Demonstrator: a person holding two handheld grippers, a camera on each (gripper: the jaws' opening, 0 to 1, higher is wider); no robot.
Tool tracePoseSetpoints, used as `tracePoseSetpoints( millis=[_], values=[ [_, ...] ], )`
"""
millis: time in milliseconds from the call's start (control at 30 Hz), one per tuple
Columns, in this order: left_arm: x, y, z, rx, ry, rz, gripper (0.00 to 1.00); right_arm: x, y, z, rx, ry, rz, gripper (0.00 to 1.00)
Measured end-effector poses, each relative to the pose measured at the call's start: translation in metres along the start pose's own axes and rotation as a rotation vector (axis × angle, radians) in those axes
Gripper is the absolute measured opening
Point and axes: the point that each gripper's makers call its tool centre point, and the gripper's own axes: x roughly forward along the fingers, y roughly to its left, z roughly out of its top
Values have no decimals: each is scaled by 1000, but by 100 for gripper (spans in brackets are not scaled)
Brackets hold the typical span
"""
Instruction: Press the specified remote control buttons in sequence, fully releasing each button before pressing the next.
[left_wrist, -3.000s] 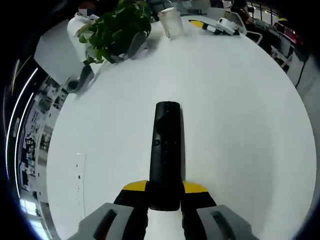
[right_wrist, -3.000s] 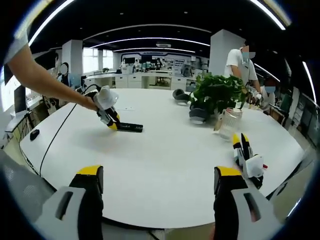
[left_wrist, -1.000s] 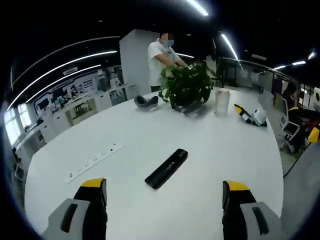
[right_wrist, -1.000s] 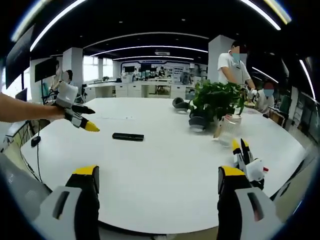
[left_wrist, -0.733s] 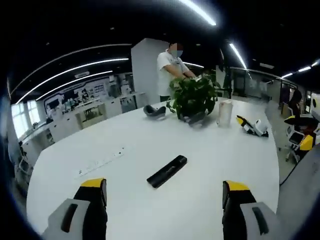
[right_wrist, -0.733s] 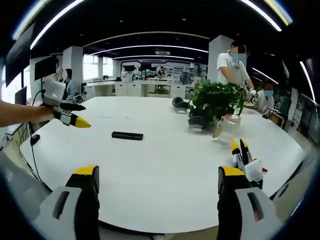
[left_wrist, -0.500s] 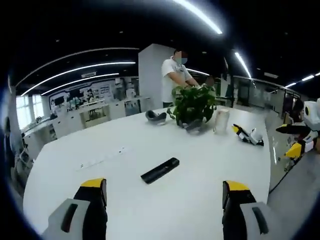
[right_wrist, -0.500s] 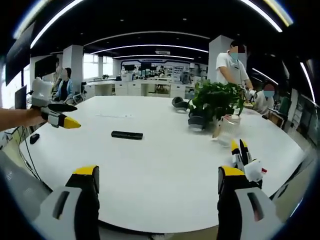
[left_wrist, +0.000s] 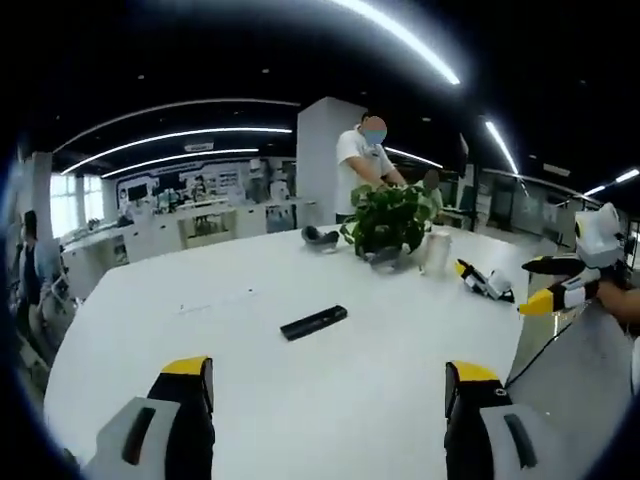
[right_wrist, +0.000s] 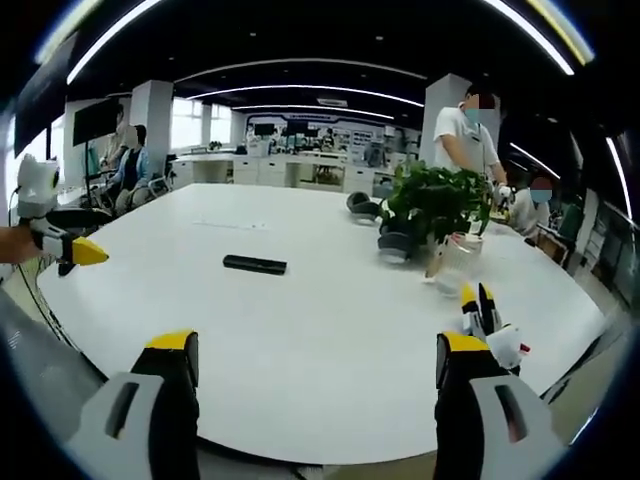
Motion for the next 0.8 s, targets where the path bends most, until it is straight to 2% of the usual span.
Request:
tracePoseSetpoints(
  millis=[133, 267, 367, 467, 567, 633, 733, 800],
  values=[
    [-21, 1, -13, -29, 12, 51, 100, 0, -2, 0, 13, -5, -7, 100],
    [-42, 4, -14, -45, -38, 111, 100, -1, -3, 1, 12, -10, -9, 100],
    [-50, 9, -19, -51, -39, 154, 100, -1, -2, 1, 12, -11, -7, 100],
    [-57, 14, -26, -48, -7, 187, 100, -1, -2, 2, 10, -12, -6, 100],
    [-63, 19, -25, -63, -50, 224, 100, -1, -3, 1, 7, -13, -11, 100],
    [-64, 21, -27, -70, -40, 239, 100, -1, -3, 2, 11, -14, -13, 100],
    [-67, 25, -26, -77, -67, 268, 100, -2, -4, 2, 11, -16, -14, 100],
    [-64, 27, -33, -76, -41, 276, 100, -2, -3, 2, 8, -13, -14, 100]
  ],
)
